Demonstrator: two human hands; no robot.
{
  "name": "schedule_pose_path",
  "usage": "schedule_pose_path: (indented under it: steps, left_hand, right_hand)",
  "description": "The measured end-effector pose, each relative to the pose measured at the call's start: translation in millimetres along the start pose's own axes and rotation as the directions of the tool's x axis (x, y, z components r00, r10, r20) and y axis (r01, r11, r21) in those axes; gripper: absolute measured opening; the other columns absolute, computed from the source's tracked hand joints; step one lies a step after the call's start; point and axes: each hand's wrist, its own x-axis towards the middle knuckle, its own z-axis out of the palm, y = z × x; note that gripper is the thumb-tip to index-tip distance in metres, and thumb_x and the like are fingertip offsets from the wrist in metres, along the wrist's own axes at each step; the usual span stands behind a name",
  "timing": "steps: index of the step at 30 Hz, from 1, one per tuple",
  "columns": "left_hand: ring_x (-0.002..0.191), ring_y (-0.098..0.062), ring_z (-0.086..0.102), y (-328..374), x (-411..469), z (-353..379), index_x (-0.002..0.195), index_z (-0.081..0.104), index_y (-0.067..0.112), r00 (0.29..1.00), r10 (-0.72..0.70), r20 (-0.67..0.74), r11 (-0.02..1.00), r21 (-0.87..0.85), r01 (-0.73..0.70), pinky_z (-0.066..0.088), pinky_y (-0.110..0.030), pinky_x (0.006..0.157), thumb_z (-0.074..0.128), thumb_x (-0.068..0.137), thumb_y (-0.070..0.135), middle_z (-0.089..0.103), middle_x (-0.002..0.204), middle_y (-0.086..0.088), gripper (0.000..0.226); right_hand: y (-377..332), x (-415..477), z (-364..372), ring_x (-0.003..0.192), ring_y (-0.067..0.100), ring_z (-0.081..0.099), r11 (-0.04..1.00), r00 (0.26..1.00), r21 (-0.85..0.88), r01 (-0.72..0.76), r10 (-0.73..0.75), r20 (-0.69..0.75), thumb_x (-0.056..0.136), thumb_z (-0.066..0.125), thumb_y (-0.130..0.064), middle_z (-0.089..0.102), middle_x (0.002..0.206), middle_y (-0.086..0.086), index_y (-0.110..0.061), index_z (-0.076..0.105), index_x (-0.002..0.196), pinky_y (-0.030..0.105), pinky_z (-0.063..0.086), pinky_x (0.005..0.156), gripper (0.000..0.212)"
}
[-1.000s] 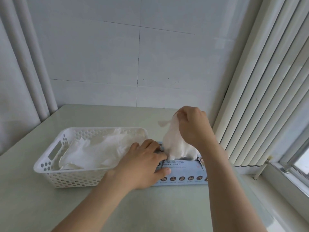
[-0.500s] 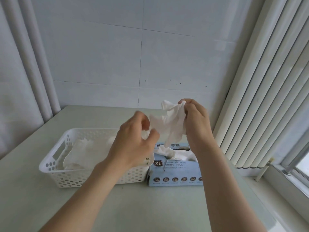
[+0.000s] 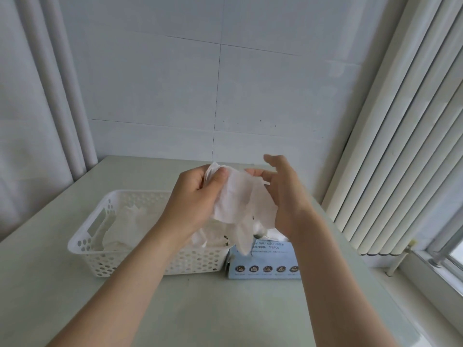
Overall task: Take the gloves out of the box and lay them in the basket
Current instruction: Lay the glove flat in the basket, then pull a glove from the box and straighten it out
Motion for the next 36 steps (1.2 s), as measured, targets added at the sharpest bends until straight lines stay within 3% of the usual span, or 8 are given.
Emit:
schedule_pose_path:
  steps: [3, 9, 13, 17, 21, 30, 33, 36]
  left_hand:
    - [0.088, -0.028, 0.07, 4.3, 0.4, -5.9, 0.1, 0.074, 0.016, 0.998, 0.04, 0.053, 0.999, 0.007, -0.04, 0.056, -0.043, 0.078, 0.058, 0.107, 0.044, 0.073, 0.099, -0.017, 0.033]
    - [0.08, -0.023, 0.057, 7.2, 3.2, -16.3, 0.099, 0.065, 0.001, 0.998, 0.062, 0.005, 0.996, -0.06, -0.062, 0.045, -0.04, 0.075, 0.056, 0.106, 0.049, 0.062, 0.088, -0.025, 0.049]
    - [0.065, -0.014, 0.031, 8.5, 3.7, -17.1, 0.072, 0.037, 0.015, 0.994, 0.053, -0.096, 0.998, -0.015, -0.054, 0.028, -0.033, 0.063, 0.049, 0.111, 0.039, 0.031, 0.069, 0.005, 0.048]
    - [0.071, 0.003, 0.025, 11.6, 2.3, -13.5, 0.069, 0.044, 0.008, 0.993, 0.048, -0.11, 0.998, -0.023, -0.051, 0.022, -0.017, 0.07, 0.047, 0.113, 0.032, 0.029, 0.073, 0.024, 0.05]
    - [0.071, -0.017, 0.038, 7.9, 5.6, -19.4, 0.081, 0.042, -0.005, 0.995, 0.032, -0.099, 0.999, -0.007, -0.032, 0.036, -0.029, 0.068, 0.046, 0.112, 0.041, 0.037, 0.075, -0.001, 0.055]
    - [0.059, -0.007, 0.022, 13.3, 7.5, -19.3, 0.072, 0.028, 0.018, 0.964, 0.034, -0.262, 0.999, 0.005, -0.034, 0.042, 0.0, 0.066, 0.044, 0.114, 0.028, 0.018, 0.073, 0.002, 0.045]
    - [0.055, -0.007, 0.024, 12.3, 6.5, -19.9, 0.071, 0.029, 0.018, 0.978, 0.053, -0.2, 0.996, 0.084, -0.037, 0.034, -0.018, 0.055, 0.045, 0.113, 0.034, 0.02, 0.066, 0.006, 0.047]
    - [0.059, -0.012, 0.026, 13.7, 5.4, -23.7, 0.071, 0.033, 0.013, 0.991, 0.073, -0.11, 0.99, 0.124, -0.059, 0.026, -0.025, 0.054, 0.045, 0.112, 0.041, 0.027, 0.063, 0.006, 0.051]
  right_hand:
    - [4.4, -3.0, 5.6, 0.096, 0.026, 0.076, 0.952, 0.982, -0.239, 0.19, -0.183, 0.048, 0.09, 0.075, -0.053, 0.081, 0.101, 0.004, -0.023, 0.08, 0.11, 0.041, 0.056, 0.083, 0.037]
    - [10.5, -2.3, 10.9, 0.102, 0.036, 0.075, 0.907, 0.909, -0.061, 0.418, -0.416, 0.033, 0.096, 0.078, -0.022, 0.078, 0.108, 0.018, -0.026, 0.071, 0.13, 0.05, 0.057, 0.098, 0.035]
    - [12.5, 6.2, 11.0, 0.085, 0.027, 0.057, 0.914, 0.917, 0.072, 0.399, -0.397, -0.036, 0.096, 0.072, -0.009, 0.063, 0.091, 0.015, -0.027, 0.072, 0.127, 0.042, 0.052, 0.092, 0.037]
    - [14.9, 9.3, 14.0, 0.088, 0.029, 0.057, 0.919, 0.942, 0.21, 0.334, -0.336, -0.026, 0.093, 0.056, 0.005, 0.059, 0.092, 0.013, -0.028, 0.07, 0.13, 0.039, 0.054, 0.09, 0.051]
    - [13.5, 7.2, 9.5, 0.092, 0.026, 0.071, 0.919, 0.921, 0.067, 0.389, -0.39, 0.003, 0.099, 0.064, -0.002, 0.074, 0.092, 0.011, -0.013, 0.077, 0.12, 0.036, 0.059, 0.092, 0.027]
    - [10.8, 10.3, 1.3, 0.097, 0.035, 0.077, 0.915, 0.914, -0.067, 0.399, -0.402, -0.049, 0.114, 0.046, -0.021, 0.078, 0.108, 0.02, -0.01, 0.074, 0.121, 0.053, 0.061, 0.097, 0.031]
    - [8.3, 7.2, 3.1, 0.104, 0.031, 0.075, 0.892, 0.902, -0.153, 0.426, -0.431, 0.001, 0.106, 0.041, 0.002, 0.079, 0.113, 0.009, -0.017, 0.07, 0.128, 0.048, 0.061, 0.097, 0.041]
    - [5.8, 0.8, 4.0, 0.107, 0.024, 0.075, 0.889, 0.92, -0.242, 0.388, -0.362, 0.148, 0.1, 0.056, -0.016, 0.079, 0.113, 0.003, -0.026, 0.069, 0.129, 0.047, 0.06, 0.097, 0.034]
